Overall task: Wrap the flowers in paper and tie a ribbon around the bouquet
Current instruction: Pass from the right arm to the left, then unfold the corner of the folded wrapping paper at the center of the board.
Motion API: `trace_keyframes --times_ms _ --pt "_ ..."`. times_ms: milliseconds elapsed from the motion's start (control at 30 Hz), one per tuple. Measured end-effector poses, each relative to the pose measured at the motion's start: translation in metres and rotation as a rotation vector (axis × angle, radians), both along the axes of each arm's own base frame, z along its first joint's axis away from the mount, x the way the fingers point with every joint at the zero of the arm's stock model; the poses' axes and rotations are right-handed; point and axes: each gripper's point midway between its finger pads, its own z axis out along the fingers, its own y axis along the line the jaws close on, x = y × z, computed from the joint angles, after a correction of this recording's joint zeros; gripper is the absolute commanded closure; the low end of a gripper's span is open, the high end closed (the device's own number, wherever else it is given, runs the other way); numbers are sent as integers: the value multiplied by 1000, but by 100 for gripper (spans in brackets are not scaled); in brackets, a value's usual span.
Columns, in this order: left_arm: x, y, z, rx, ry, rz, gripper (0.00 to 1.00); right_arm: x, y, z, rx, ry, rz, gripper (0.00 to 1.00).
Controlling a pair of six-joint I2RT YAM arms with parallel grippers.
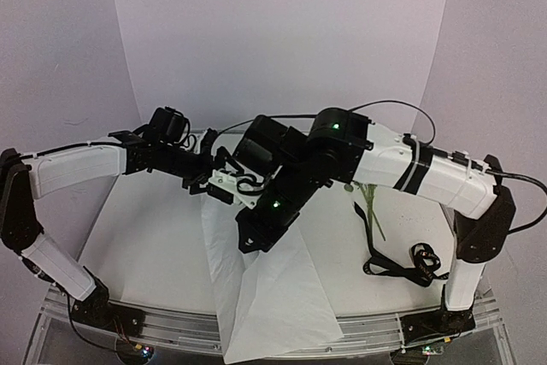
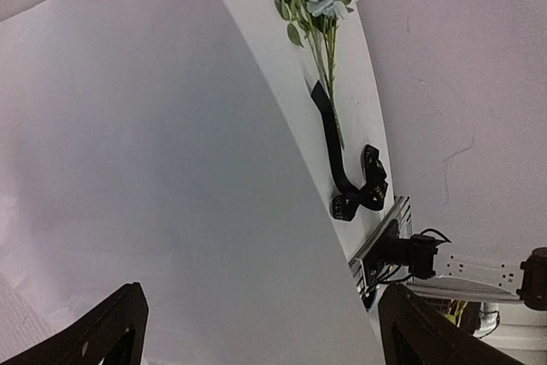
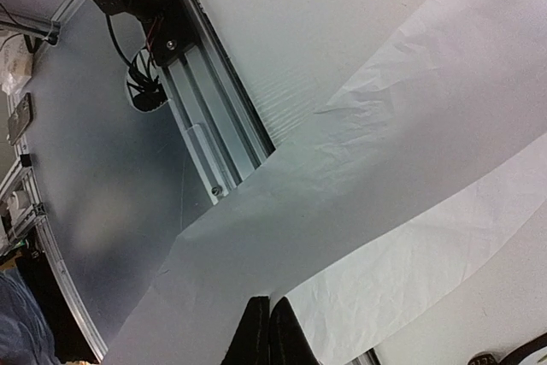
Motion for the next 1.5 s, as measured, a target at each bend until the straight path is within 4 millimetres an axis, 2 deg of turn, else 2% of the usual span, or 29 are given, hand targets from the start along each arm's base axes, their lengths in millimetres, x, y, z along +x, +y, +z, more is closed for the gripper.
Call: trace_keyframes --times_ms 100,233,433,567,600,633,733,833,933,1033,1133,1300,1400,1500 --pt "-6 -23 -4 14 -5 -45 9 -3 -10 10 7 -9 10 100" --pt "-9 -40 -12 48 -12 -68 24 -4 -17 8 -15 -12 17 100" --pt "-5 -40 -21 120 -11 -31 71 -3 -25 3 -54 -25 21 100" --pt "-4 -38 -23 151 -24 -18 93 0 -29 1 -75 -46 15 99" --pt "-4 -37 -23 156 -26 -15 98 1 -30 0 -80 -52 13 96" --pt "-3 -37 -24 162 -26 -12 99 2 -30 0 -84 -57 11 86" --pt "-3 -35 -25 176 -33 -15 100 6 -32 -1 -94 -76 0 40" --pt "-3 -35 -24 180 -63 -33 100 11 -33 -2 -104 -98 -19 17" --pt "-2 -38 -14 156 -115 -59 100 16 -40 -7 -126 -121 -42 7" --pt "-2 -49 8 91 -204 -123 100 23 -58 -12 -154 -128 -95 4" --pt "-1 -66 40 2 -301 -199 100 40 -89 -10 -171 -154 -187 2" --pt "9 -87 94 -154 -444 -295 100 82 -164 -6 -179 -214 -457 2" --pt "28 -73 103 -191 -467 -279 100 100 -201 -12 -203 -236 -600 2" --pt "61 -30 89 -166 -450 -184 100 105 -219 -27 -251 -241 -662 2"
